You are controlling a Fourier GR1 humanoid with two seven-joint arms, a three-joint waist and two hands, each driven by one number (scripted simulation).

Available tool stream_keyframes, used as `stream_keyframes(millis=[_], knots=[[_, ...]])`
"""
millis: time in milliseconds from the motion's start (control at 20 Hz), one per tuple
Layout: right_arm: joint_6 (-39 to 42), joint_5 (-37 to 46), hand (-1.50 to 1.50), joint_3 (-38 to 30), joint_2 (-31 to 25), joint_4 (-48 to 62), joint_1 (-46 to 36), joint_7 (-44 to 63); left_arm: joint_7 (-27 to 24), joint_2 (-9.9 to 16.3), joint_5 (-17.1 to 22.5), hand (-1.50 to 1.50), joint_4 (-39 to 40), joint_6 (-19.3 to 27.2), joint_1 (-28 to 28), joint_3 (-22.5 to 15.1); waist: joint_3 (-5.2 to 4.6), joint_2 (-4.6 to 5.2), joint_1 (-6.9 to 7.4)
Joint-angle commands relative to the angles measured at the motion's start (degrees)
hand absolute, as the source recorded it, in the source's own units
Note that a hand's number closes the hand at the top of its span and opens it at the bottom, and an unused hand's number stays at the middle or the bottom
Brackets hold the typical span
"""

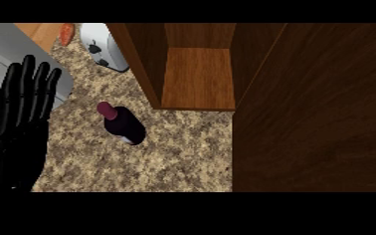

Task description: Pick up the wine, place it into the cabinet and close the cabinet

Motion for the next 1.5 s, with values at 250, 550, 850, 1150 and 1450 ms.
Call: stream_keyframes(millis=[250,550,850,1150,1450], knots=[[-1.2,2.4,-1.5,0.4,0.2,-5.2,3.3,-0.6,2.8,-4.0,-23.5,-1.5,6.2,23.2,-5.3,8.8,0.72,0.29,-2.89],[8.3,-8.4,-1.5,7.9,-1.8,-11.1,11.2,9.1,5.5,-5.6,-8.5,-1.5,15.6,43.7,-10.7,-1.0,0.48,0.31,-3.65],[8.8,-9.7,-1.5,6.0,-2.2,-13.2,13.0,10.3,12.3,-5.7,-14.2,-1.5,23.4,52.5,-25.0,-4.2,0.55,0.34,-2.16],[8.6,-13.1,-1.5,3.0,-3.4,-18.6,11.3,17.9,9.6,-5.7,-12.5,-1.5,29.4,56.9,-28.4,-6.8,0.52,0.37,-2.0],[8.3,-11.9,-1.5,3.0,-2.4,-19.6,10.3,19.6,11.9,-5.7,-14.0,-1.5,24.1,56.0,-23.5,-7.6,0.51,0.32,-1.61]])
